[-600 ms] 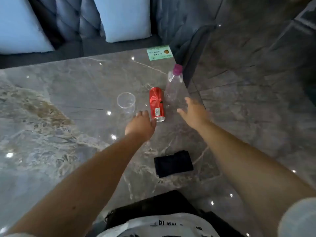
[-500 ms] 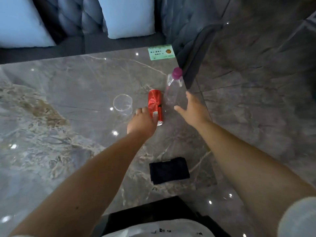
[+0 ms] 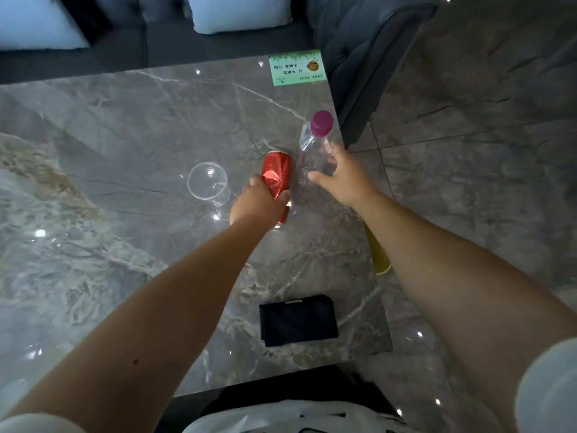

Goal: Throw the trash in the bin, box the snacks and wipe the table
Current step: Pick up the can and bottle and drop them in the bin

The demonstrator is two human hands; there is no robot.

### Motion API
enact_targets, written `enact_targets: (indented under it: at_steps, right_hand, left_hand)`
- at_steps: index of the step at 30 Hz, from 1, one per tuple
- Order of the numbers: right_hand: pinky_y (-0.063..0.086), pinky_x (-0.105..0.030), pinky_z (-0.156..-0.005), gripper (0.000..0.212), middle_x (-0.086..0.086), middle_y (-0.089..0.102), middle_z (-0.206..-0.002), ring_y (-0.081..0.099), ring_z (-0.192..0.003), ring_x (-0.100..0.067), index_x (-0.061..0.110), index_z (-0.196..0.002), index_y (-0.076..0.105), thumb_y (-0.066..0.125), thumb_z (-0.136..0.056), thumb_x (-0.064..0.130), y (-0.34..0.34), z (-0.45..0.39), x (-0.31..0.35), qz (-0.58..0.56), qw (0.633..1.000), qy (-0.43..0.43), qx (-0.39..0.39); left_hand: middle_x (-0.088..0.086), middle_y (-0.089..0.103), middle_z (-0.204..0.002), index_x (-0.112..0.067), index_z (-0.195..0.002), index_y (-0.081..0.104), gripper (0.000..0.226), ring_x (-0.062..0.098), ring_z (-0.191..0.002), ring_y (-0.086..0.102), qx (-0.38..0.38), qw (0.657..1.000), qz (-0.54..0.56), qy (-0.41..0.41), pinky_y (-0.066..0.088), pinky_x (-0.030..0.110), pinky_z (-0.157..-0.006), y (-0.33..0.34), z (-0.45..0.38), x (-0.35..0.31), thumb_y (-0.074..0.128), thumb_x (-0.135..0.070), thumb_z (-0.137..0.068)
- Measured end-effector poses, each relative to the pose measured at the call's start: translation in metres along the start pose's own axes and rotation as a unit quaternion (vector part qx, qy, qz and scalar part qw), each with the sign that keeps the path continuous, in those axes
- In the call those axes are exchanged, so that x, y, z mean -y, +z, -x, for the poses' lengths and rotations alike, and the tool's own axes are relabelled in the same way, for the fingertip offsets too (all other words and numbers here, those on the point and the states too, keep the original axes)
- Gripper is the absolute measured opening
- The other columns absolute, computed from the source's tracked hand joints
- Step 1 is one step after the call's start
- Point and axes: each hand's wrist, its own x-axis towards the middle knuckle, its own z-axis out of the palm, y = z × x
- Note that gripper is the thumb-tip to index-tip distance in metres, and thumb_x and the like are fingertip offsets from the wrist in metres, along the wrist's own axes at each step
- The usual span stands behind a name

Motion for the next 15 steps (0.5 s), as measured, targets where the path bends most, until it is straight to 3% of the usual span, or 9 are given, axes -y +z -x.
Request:
enact_targets:
  at_steps: [7, 10, 12, 15]
  right_hand:
    - [0.043, -0.032, -0.095, 0.056, 0.008, 0.055, -0.125, 0.050, -0.114, -0.006, 0.026, -0.124, 0.048, 0.073, -0.076, 0.042, -0.008, 0.002, 0.002, -0.035, 0.999, 0.014, -0.031]
    - [0.042, -0.029, -0.095, 0.058, 0.010, 0.055, -0.125, 0.051, -0.114, -0.005, 0.028, -0.125, 0.048, 0.071, -0.076, 0.046, -0.023, 0.015, 0.003, -0.062, 0.995, 0.032, -0.075]
    - [0.044, -0.027, -0.091, 0.059, 0.016, 0.056, -0.117, 0.053, -0.109, -0.002, 0.030, -0.124, 0.048, 0.069, -0.074, 0.051, -0.038, 0.029, 0.001, -0.080, 0.990, 0.049, -0.104]
    - [0.046, -0.021, -0.079, 0.061, 0.021, 0.055, -0.107, 0.055, -0.100, 0.003, 0.027, -0.126, 0.049, 0.068, -0.074, 0.053, -0.066, 0.056, -0.013, -0.111, 0.979, 0.082, -0.152]
  left_hand:
    - [0.008, 0.062, -0.105, -0.011, -0.123, 0.044, 0.059, 0.031, -0.094, 0.061, -0.003, 0.997, 0.080, 0.024, 0.046, 0.036, -0.073, -0.006, -0.001, 0.004, 0.055, -0.055, -0.085]
    - [-0.001, 0.060, -0.102, -0.015, -0.129, 0.043, 0.061, 0.020, -0.083, 0.059, 0.000, 0.990, 0.133, 0.054, 0.051, 0.033, -0.071, -0.011, 0.005, 0.000, 0.055, -0.056, -0.085]
    - [-0.012, 0.057, -0.095, -0.018, -0.132, 0.044, 0.060, 0.007, -0.073, 0.054, 0.007, 0.982, 0.168, 0.083, 0.042, 0.022, -0.058, -0.013, 0.009, -0.008, 0.056, -0.055, -0.085]
    - [-0.020, 0.051, -0.091, -0.022, -0.133, 0.045, 0.059, -0.002, -0.072, 0.050, 0.036, 0.966, 0.228, 0.113, 0.035, 0.015, -0.054, -0.010, 0.018, -0.030, 0.058, -0.055, -0.085]
